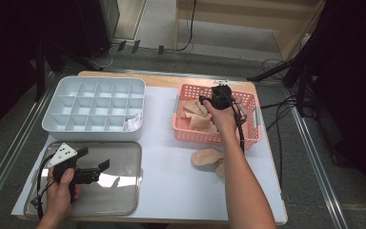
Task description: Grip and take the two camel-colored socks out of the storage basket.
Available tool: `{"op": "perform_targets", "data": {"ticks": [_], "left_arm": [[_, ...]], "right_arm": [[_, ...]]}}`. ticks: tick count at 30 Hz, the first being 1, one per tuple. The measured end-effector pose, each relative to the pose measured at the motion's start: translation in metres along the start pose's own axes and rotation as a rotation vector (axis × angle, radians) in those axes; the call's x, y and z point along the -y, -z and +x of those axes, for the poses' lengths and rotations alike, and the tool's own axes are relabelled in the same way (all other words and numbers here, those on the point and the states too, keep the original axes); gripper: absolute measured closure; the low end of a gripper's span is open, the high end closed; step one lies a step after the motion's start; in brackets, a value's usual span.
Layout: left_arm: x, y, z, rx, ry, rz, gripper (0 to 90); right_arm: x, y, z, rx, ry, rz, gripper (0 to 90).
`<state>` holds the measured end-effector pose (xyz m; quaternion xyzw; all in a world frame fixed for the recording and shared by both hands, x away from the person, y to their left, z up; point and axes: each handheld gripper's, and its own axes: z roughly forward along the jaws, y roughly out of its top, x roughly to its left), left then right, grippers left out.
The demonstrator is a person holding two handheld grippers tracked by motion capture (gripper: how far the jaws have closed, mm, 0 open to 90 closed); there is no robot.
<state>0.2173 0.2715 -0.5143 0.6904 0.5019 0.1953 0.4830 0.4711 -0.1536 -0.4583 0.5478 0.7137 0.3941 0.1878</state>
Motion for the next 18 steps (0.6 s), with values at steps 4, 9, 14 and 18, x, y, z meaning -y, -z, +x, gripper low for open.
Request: {"op": "perform_targets", "data": {"ticks": [4,9,14,18], "left_arm": [[0.000,0.001,0.001,0.003,0.006,0.000,0.8],[0.000,0.001,0.001,0.009,0.007,-0.001,0.8],[-0.001,-0.001,0.003,0.010,0.007,0.002,0.8],[-0.001,-0.002,0.002,0.013,0.009,0.001,0.8]], "right_arm": [[0.002,-0.017,0.000,-0.010,-0.007,0.066,41.1],[-0.002,-0.033,-0.002,-0.037,-0.082,0.120,36.6],[-0.001,-0.048,0.008,-0.051,-0.067,0.166,21.1],[0.004,-0.063,0.018,0.017,0.015,0.246,14.8]]}}
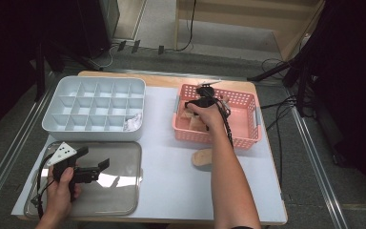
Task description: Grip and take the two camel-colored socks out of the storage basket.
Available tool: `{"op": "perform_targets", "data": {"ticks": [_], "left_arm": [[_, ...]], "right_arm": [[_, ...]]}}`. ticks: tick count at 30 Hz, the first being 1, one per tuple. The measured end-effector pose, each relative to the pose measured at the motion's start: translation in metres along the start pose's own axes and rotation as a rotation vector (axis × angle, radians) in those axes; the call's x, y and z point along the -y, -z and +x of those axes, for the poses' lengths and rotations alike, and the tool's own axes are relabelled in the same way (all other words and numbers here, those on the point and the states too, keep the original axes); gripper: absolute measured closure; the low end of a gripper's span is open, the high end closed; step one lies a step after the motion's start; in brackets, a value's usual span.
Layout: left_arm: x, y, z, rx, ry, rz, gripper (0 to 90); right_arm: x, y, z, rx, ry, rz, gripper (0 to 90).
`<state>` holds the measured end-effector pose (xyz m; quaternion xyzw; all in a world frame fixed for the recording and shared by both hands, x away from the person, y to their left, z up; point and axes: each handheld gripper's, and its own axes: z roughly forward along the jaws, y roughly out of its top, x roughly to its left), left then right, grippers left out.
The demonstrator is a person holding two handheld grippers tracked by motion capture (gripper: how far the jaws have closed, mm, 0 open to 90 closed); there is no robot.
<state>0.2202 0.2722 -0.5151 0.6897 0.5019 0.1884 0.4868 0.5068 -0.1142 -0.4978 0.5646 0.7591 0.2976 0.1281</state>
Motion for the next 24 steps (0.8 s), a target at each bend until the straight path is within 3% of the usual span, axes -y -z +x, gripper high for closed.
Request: {"op": "perform_targets", "data": {"ticks": [5,11,18,24], "left_arm": [[0.000,0.000,0.001,0.003,-0.001,0.000,0.8],[0.000,0.002,0.002,-0.003,0.006,-0.002,0.8],[0.001,0.003,0.002,-0.007,0.001,-0.001,0.8],[0.001,0.004,0.002,-0.005,-0.001,-0.002,0.8]], "right_arm": [[-0.002,-0.003,-0.003,0.028,0.000,0.012,15.6],[-0.002,0.000,-0.007,0.100,-0.015,0.011,45.7],[-0.002,0.004,-0.009,0.114,-0.042,0.012,68.1],[-0.003,0.013,-0.011,0.106,-0.088,-0.027,79.8]]}}
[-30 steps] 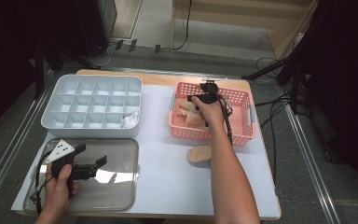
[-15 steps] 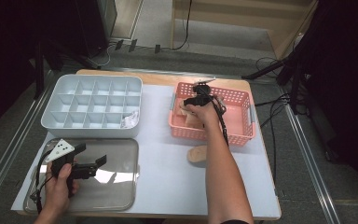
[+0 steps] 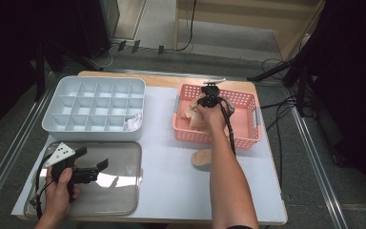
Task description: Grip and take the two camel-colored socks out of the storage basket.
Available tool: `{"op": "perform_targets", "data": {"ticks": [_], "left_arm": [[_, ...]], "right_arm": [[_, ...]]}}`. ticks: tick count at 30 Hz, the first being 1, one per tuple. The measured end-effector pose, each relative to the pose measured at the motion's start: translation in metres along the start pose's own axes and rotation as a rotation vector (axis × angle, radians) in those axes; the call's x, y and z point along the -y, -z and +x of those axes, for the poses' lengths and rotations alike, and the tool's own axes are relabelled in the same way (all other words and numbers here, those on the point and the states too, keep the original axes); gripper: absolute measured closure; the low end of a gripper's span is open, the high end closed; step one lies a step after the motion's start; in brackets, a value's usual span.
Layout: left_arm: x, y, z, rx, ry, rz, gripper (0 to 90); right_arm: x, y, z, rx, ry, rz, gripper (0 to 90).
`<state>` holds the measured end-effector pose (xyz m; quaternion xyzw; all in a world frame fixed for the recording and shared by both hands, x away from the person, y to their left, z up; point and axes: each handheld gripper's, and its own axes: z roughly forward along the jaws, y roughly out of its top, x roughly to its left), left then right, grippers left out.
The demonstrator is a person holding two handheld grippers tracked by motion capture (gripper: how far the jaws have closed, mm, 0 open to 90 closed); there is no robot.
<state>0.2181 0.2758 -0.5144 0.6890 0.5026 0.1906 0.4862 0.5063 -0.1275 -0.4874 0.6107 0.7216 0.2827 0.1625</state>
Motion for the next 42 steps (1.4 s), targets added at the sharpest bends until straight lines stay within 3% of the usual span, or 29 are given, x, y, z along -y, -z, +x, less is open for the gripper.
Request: {"op": "perform_targets", "data": {"ticks": [6,12,17,23,26,36,42], "left_arm": [[0.000,-0.001,-0.001,0.001,0.000,0.001,0.8],[0.000,-0.001,-0.002,0.002,-0.004,0.000,0.8],[-0.001,-0.002,-0.003,0.004,-0.007,0.001,0.8],[-0.001,-0.003,-0.006,0.008,-0.011,0.003,0.8],[-0.001,-0.004,-0.007,0.007,-0.017,0.008,0.8],[0.000,-0.006,-0.011,0.012,-0.023,0.015,0.8],[0.000,-0.007,-0.014,0.009,-0.026,0.013,0.8]], "right_arm": [[-0.003,0.014,-0.001,-0.003,-0.048,-0.043,82.0],[-0.009,0.042,-0.002,0.007,-0.077,-0.121,82.4],[-0.006,0.061,-0.003,-0.006,-0.061,-0.165,82.6],[0.006,0.081,-0.003,-0.029,-0.058,-0.204,82.9],[0.014,0.093,-0.002,-0.032,-0.027,-0.230,83.0],[0.047,0.142,0.009,-0.110,0.018,-0.297,83.2],[0.072,0.162,0.018,-0.155,0.029,-0.310,83.2]]}}
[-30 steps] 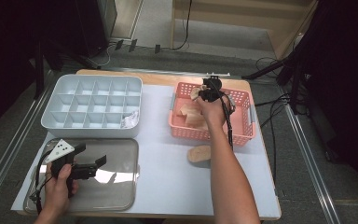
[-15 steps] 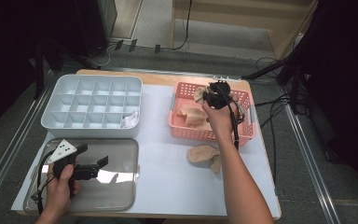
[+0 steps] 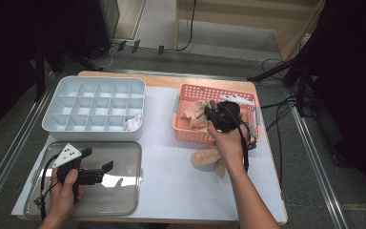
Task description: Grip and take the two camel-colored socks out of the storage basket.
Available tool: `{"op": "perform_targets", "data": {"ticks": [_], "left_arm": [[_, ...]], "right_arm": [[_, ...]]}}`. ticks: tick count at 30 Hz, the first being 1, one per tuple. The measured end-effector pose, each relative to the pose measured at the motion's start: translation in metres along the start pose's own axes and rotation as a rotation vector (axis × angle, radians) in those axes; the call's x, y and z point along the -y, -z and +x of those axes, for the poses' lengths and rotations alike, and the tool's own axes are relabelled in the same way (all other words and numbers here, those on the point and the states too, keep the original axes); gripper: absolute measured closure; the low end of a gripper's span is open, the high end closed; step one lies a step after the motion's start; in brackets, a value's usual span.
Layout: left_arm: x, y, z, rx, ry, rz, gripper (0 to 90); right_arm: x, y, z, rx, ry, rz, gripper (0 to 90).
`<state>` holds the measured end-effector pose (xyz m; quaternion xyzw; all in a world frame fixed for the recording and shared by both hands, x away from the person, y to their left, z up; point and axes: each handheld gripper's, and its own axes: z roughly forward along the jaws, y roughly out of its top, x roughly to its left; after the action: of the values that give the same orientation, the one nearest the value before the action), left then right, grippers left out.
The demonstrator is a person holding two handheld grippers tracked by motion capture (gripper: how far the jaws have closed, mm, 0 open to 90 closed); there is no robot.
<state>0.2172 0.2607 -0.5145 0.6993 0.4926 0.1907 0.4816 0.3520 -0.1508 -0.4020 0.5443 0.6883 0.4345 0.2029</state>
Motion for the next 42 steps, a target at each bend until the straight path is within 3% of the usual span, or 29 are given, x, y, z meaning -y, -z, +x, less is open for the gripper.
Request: {"op": "perform_targets", "data": {"ticks": [7,14,18,26,28,31,32,34,42], "left_arm": [[0.000,0.000,-0.001,0.004,-0.006,0.004,0.8],[0.000,-0.001,-0.003,0.006,-0.008,0.005,0.8],[0.000,0.000,-0.005,0.008,-0.011,0.005,0.8],[0.000,-0.001,-0.010,0.010,-0.017,0.002,0.8],[0.000,-0.002,-0.011,0.009,-0.022,0.003,0.8],[-0.001,-0.002,-0.014,0.011,-0.024,-0.005,0.8],[-0.001,-0.002,-0.015,0.011,-0.023,-0.009,0.8],[-0.001,-0.002,-0.016,0.012,-0.024,-0.010,0.8],[-0.004,0.000,-0.021,0.006,-0.013,-0.031,0.8]], "right_arm": [[0.022,0.020,0.012,-0.041,0.018,-0.010,83.1],[0.054,0.036,0.029,-0.113,0.014,0.020,83.0],[0.080,0.039,0.039,-0.142,0.022,0.060,83.0],[0.130,0.032,0.044,-0.139,0.030,0.128,82.5],[0.140,0.028,0.044,-0.156,0.020,0.130,75.8],[0.150,0.023,0.045,-0.194,0.029,0.111,44.0],[0.152,0.022,0.047,-0.196,0.049,0.119,39.6],[0.154,0.026,0.047,-0.184,0.073,0.113,35.0],[0.153,0.047,0.023,-0.160,0.001,0.042,31.6]]}}
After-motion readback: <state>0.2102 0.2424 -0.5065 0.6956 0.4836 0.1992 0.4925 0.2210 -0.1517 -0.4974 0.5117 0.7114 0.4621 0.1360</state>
